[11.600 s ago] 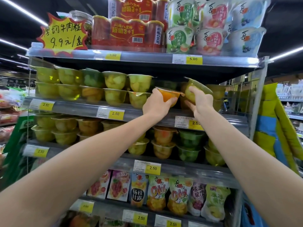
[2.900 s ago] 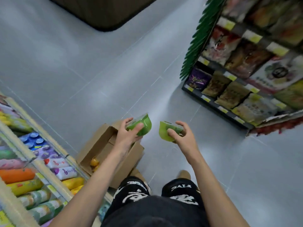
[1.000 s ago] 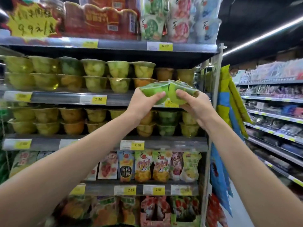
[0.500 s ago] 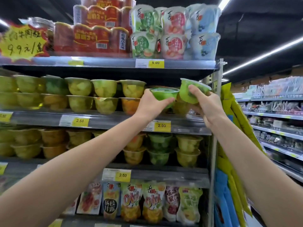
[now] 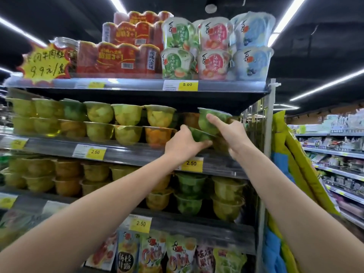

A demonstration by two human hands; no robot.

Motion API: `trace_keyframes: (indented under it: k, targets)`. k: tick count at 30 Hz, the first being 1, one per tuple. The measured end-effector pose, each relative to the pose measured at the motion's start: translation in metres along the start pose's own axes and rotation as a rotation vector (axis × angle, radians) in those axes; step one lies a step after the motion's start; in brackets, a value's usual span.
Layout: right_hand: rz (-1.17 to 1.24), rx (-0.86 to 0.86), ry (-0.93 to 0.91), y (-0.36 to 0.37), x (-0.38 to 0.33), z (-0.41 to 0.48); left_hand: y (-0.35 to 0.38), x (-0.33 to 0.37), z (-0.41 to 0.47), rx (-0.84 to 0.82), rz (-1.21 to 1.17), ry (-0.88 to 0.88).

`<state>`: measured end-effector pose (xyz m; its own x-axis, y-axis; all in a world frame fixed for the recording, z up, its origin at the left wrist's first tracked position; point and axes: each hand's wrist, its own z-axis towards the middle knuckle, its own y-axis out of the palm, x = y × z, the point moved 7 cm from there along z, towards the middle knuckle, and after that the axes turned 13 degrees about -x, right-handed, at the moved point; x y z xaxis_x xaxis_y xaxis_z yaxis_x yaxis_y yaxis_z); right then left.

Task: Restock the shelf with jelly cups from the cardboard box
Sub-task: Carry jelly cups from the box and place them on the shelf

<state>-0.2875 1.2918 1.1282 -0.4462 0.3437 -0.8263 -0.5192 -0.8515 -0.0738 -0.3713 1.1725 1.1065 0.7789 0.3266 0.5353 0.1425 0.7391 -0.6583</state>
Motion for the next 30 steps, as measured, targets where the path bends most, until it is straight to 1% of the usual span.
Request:
trace_keyframes:
  k: [2, 3, 5, 7, 9, 14, 20, 30]
  targets:
    - [-0.005, -0.018, 0.008, 0.004, 0.003, 0.004, -0.004, 0.001, -0.003, -0.006, 0.096, -0.006]
    - [-0.01, -0.027, 0.008, 0.005, 0.003, 0.006, -0.007, 0.002, -0.006, 0.008, 0.203, -0.011]
    - [-0.026, -0.052, 0.004, 0.01, 0.004, 0.009, -0.016, 0.005, -0.014, 0.087, 0.433, -0.001]
    - [-0.042, -0.065, 0.01, 0.015, 0.004, 0.012, -0.022, 0.008, -0.02, 0.143, 0.528, 0.04]
    - [-0.056, -0.074, 0.019, 0.02, 0.005, 0.015, -0.025, 0.005, -0.022, 0.134, 0.514, 0.054]
    - [-0.12, -0.097, 0.024, 0.035, 0.004, 0.02, -0.028, -0.006, -0.016, 0.092, 0.375, 0.045]
    - [-0.173, -0.106, 0.012, 0.045, 0.006, 0.024, -0.031, -0.016, -0.012, 0.111, 0.333, 0.028]
    - [-0.302, -0.078, 0.005, 0.047, 0.002, 0.022, -0.03, -0.013, -0.014, 0.061, 0.308, 0.029]
